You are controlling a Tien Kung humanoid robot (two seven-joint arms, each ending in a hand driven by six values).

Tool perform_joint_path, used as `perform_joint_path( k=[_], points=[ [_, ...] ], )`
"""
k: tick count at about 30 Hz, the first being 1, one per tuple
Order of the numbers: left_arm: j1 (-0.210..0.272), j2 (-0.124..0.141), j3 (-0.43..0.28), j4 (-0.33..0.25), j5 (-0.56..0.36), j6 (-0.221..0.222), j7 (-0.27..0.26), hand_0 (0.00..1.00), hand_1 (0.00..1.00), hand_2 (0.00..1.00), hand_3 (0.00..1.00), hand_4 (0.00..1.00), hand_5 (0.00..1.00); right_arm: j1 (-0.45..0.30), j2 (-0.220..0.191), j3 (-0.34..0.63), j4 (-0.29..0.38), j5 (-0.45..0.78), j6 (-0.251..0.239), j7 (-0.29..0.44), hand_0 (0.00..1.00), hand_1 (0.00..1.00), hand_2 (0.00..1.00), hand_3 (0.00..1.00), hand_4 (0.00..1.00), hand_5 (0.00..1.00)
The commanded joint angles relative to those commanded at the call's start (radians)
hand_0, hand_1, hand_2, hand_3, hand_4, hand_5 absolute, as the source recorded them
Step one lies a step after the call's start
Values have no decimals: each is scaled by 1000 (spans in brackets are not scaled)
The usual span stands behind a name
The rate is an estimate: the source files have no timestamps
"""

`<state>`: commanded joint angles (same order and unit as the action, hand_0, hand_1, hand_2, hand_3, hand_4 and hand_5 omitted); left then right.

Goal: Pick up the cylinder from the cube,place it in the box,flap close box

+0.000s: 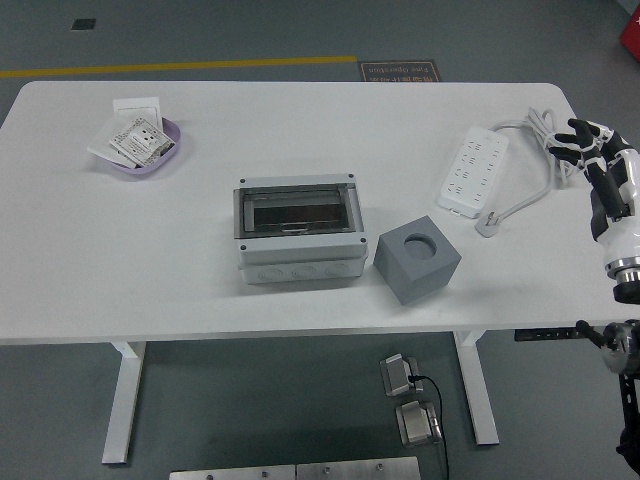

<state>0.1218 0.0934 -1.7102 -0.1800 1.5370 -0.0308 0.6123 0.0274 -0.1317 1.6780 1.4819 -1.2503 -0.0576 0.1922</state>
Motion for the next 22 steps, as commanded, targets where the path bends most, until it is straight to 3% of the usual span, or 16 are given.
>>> perform_joint_path(
  k=[9,15,22],
  points=[
    [-1,19,44,0,-95,22,-1,706,708,648,706,758,546,2,-6,-38,-13,-4,-4,-1,705,557,602,658,938,666],
    [22,33,106,0,-196,34,-4,706,708,648,705,758,544,-19,-1,-49,-16,-14,-6,-2,706,556,602,658,937,664],
    [16,50,164,0,-297,47,-21,706,708,647,705,758,543,-34,-12,-36,-20,-18,-11,-4,705,554,601,658,938,668]
  ],
)
